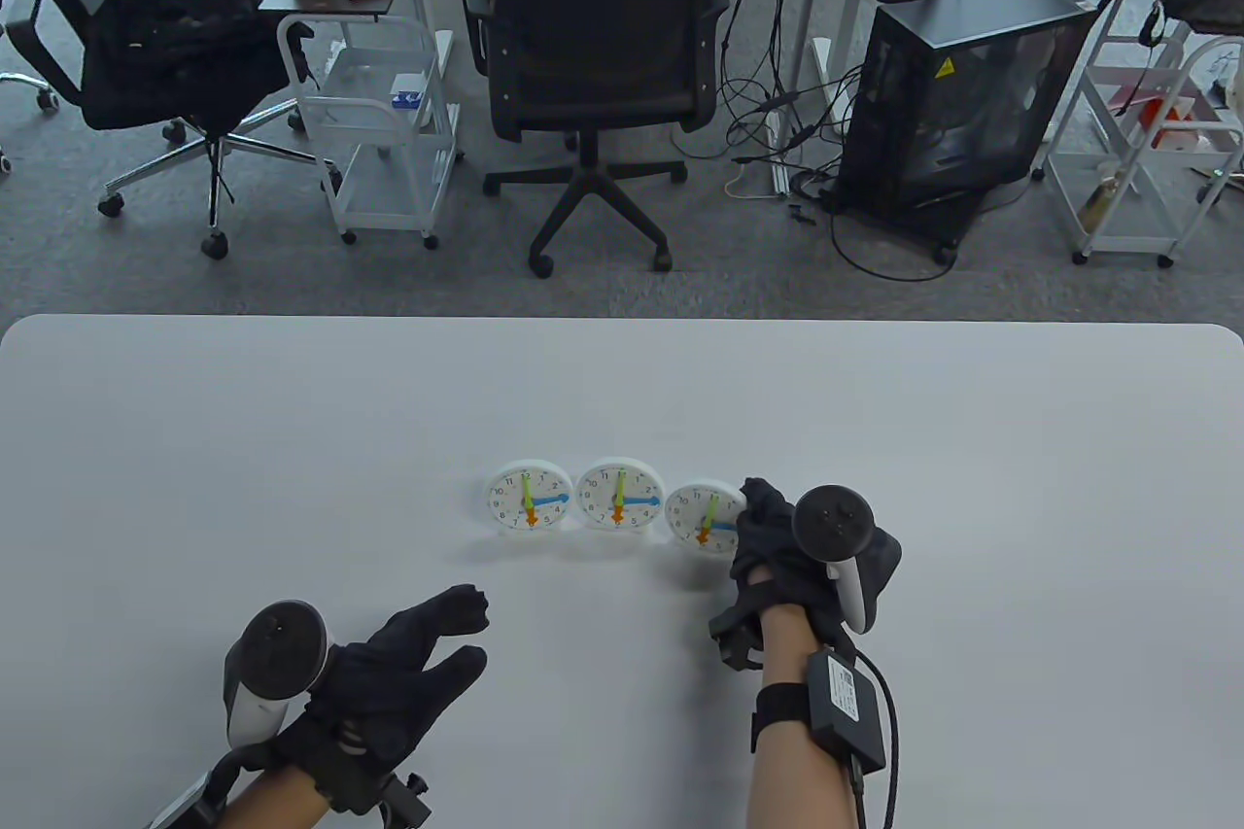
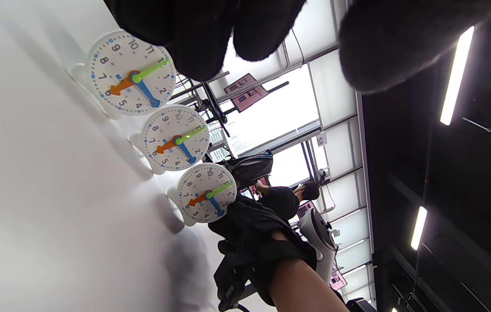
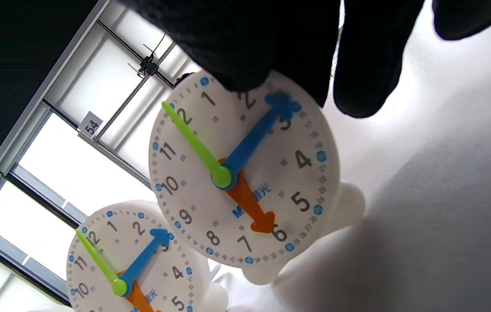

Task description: Turn clock hands to synchronize teaching clocks

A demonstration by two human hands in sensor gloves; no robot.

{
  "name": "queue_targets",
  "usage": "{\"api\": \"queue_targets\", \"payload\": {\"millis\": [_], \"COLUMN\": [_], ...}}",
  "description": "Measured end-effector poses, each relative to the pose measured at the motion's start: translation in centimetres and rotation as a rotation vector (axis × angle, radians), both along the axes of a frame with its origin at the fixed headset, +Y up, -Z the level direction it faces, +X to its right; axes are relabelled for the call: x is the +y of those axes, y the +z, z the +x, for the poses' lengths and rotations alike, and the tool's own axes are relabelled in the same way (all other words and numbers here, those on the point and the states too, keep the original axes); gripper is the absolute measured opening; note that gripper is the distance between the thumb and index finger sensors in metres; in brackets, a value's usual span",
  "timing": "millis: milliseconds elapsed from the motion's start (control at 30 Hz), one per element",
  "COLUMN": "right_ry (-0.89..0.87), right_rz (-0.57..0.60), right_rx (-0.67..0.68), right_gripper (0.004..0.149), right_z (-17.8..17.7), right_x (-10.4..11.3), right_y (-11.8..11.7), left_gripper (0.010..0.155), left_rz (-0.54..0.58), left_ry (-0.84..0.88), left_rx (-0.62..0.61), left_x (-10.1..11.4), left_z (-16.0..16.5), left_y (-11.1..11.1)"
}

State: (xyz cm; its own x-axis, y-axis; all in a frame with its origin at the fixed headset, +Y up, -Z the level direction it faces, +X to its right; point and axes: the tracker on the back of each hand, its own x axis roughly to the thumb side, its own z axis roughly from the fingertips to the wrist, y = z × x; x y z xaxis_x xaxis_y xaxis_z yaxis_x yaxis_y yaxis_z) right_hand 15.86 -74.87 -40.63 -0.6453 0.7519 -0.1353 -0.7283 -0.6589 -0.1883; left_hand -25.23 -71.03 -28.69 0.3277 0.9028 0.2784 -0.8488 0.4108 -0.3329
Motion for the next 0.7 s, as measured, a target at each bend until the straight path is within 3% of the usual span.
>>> {"api": "queue_targets", "payload": {"millis": [100, 200, 300, 400, 533, 633, 700], "right_ry": [-0.004, -0.025, 0.027, 0.105, 0.178, 0.262, 0.412], "right_rz": [-0.013, 0.051, 0.103, 0.147, 0.265, 0.335, 0.27], "right_rx": [0.001, -0.025, -0.01, 0.07, 0.207, 0.307, 0.452], "right_gripper": [0.058, 0.064, 0.068, 0.075, 0.088, 0.093, 0.097], "right_z": [0.1, 0.2, -0.2, -1.4, -4.5, -6.8, -8.9], "right_x": [0.0, 0.7, 2.3, 4.6, 7.6, 7.8, 7.9], "right_y": [0.3, 1.3, 3.0, 5.1, 9.6, 11.8, 12.5], "left_gripper": [0.076, 0.076, 0.076, 0.077, 0.079, 0.083, 0.086], "left_rz": [0.002, 0.007, 0.031, 0.084, 0.175, 0.211, 0.227], "left_ry": [-0.001, -0.01, -0.032, -0.086, -0.193, -0.27, -0.327], "left_rx": [-0.003, 0.0, 0.011, 0.029, 0.068, 0.083, 0.091], "left_x": [0.0, 0.0, 0.1, 0.6, 1.1, 1.1, 1.0], "left_z": [0.1, 0.0, -0.1, -0.3, -0.4, -0.2, -0.1], "left_y": [0.1, 0.1, 0.0, 0.0, 0.1, 0.2, 0.1]}}
